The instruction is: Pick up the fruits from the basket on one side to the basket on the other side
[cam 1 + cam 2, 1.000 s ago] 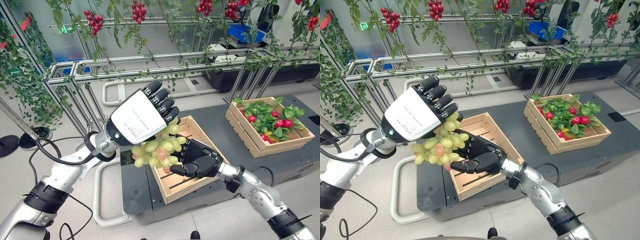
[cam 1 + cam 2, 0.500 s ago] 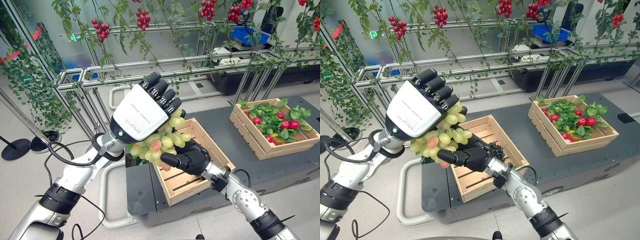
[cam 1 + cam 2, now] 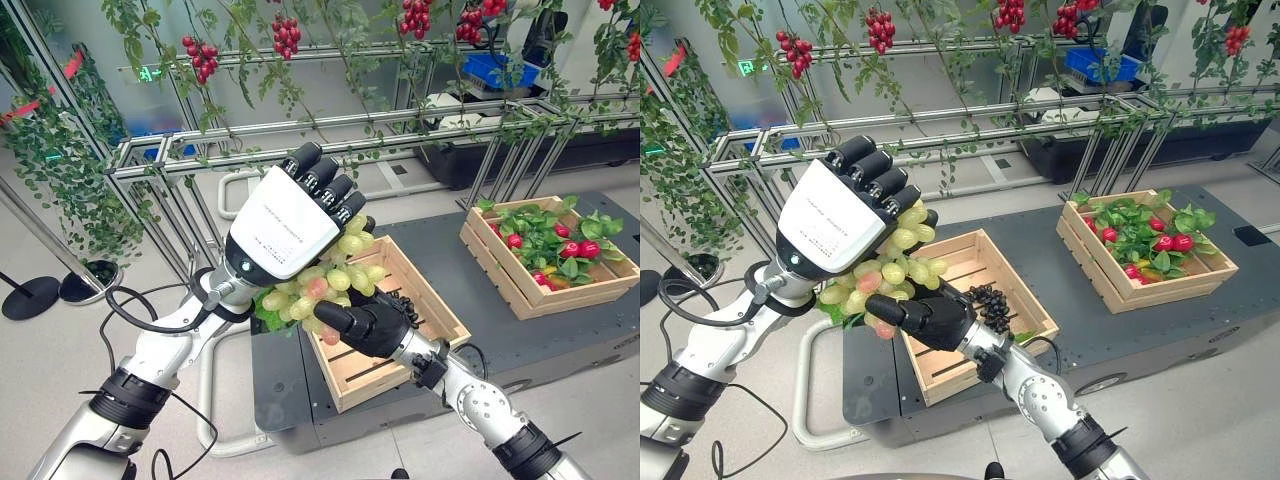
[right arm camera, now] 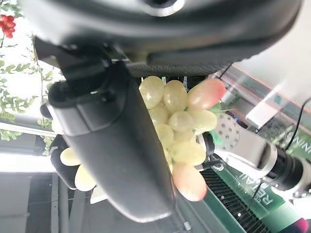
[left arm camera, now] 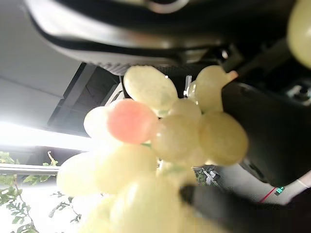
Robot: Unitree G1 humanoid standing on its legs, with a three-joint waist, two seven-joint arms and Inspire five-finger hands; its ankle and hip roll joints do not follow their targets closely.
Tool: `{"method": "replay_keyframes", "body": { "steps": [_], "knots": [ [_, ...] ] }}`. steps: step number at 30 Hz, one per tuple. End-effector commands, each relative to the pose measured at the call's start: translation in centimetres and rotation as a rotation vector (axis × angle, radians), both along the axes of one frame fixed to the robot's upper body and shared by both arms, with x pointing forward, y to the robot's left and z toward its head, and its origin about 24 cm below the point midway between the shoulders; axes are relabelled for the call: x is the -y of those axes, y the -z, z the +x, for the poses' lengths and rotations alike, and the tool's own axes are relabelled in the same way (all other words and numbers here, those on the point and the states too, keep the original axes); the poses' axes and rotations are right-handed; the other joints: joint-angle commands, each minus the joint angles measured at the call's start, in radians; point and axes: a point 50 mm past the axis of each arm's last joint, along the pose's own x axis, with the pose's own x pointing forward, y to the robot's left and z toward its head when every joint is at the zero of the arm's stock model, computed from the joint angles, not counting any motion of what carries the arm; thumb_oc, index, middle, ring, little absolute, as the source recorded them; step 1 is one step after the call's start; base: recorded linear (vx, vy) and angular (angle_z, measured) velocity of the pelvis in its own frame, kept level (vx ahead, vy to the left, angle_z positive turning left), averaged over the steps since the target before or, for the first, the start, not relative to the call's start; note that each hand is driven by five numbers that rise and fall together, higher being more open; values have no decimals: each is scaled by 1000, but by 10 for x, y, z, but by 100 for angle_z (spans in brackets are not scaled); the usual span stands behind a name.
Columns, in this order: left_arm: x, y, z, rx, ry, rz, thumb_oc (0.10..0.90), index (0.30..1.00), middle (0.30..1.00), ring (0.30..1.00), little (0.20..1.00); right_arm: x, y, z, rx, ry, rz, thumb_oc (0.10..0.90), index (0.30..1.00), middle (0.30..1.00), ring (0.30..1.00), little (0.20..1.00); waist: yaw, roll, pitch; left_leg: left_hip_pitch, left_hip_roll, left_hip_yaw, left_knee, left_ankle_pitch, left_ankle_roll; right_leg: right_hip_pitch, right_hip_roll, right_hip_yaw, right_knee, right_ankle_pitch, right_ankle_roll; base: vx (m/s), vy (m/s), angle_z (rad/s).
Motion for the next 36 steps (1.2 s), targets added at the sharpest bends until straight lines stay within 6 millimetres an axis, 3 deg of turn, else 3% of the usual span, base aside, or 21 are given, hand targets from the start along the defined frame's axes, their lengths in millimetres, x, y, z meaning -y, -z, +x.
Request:
{"method": "replay_keyframes", "body": {
  "steps": [1, 10, 18, 20, 21, 22, 23, 24, 25, 26, 36],
  "knots": [
    [23, -48, 3, 203, 119, -78, 400, 300, 300, 300, 300, -33, -59, -8, 179, -149, 249, 400, 300, 300, 300, 300, 7, -35, -67, -14, -11, -17, 2, -50, 25, 26, -46, 0, 2, -32, 23, 0, 0, 0],
    [24, -47, 2, 267, 115, 68, 400, 300, 300, 300, 300, -25, -47, -3, 167, -107, 156, 400, 300, 300, 300, 300, 4, -31, -70, -12, -13, -15, 2, -47, 26, 29, -47, -2, 2, -30, 24, 0, 0, 0],
    [8, -53, 6, 263, 7, 143, 400, 300, 300, 300, 300, 3, -45, 11, 192, 48, 60, 400, 300, 300, 300, 300, -2, -27, -68, -9, -13, -9, 2, -46, 26, 29, -46, -2, 2, -26, 25, 0, 0, 0],
    [0, -55, 6, 262, -23, 143, 456, 385, 385, 385, 385, 15, -44, 16, 202, 100, 26, 400, 300, 300, 300, 300, -3, -27, -68, -9, -13, -8, 2, -45, 26, 28, -46, -2, 2, -25, 26, 0, 0, 0],
    [-8, -57, 7, 265, -53, 150, 543, 514, 514, 514, 514, 25, -43, 19, 206, 146, -9, 400, 300, 300, 300, 300, -5, -27, -67, -9, -13, -6, 2, -45, 25, 27, -46, -2, 2, -24, 26, 0, 0, 0],
    [-10, -57, 6, 267, -57, 151, 554, 531, 531, 531, 531, 28, -43, 19, 207, 154, -17, 400, 300, 300, 300, 300, -5, -27, -67, -9, -13, -5, 2, -45, 26, 27, -46, -2, 2, -23, 26, 0, 0, 0],
    [-17, -60, 6, 274, -83, 163, 598, 596, 596, 596, 596, 39, -40, 22, 214, 198, -51, 400, 300, 300, 300, 300, -6, -27, -67, -10, -12, -4, 2, -46, 25, 26, -47, -3, 2, -23, 27, 0, 0, 0],
    [-22, -62, 6, 278, -108, 166, 668, 702, 702, 702, 702, 46, -39, 23, 215, 217, -64, 400, 300, 300, 300, 300, -6, -27, -67, -10, -12, -3, 2, -46, 25, 25, -46, -2, 2, -22, 28, 0, 0, 0],
    [-28, -65, 5, 285, -131, 169, 711, 766, 766, 766, 766, 53, -39, 25, 219, 244, -83, 400, 300, 300, 300, 300, -7, -27, -66, -10, -12, -2, 2, -46, 25, 24, -46, -2, 2, -21, 28, 0, 0, 0],
    [-31, -67, 6, 286, -146, 173, 800, 900, 900, 900, 900, 57, -39, 26, 224, 265, -97, 400, 300, 300, 300, 300, -7, -27, -65, -10, -11, -1, 2, -46, 25, 23, -46, -3, 2, -21, 28, 0, 0, 0],
    [-68, -82, -1, 230, -351, 157, 800, 900, 900, 900, 900, 106, -44, 33, 283, 507, -246, 400, 300, 300, 300, 300, -4, -24, -58, -15, -9, -6, 2, -45, 22, 19, -44, -9, 2, -20, 29, 0, 0, 0]
  ]
}}
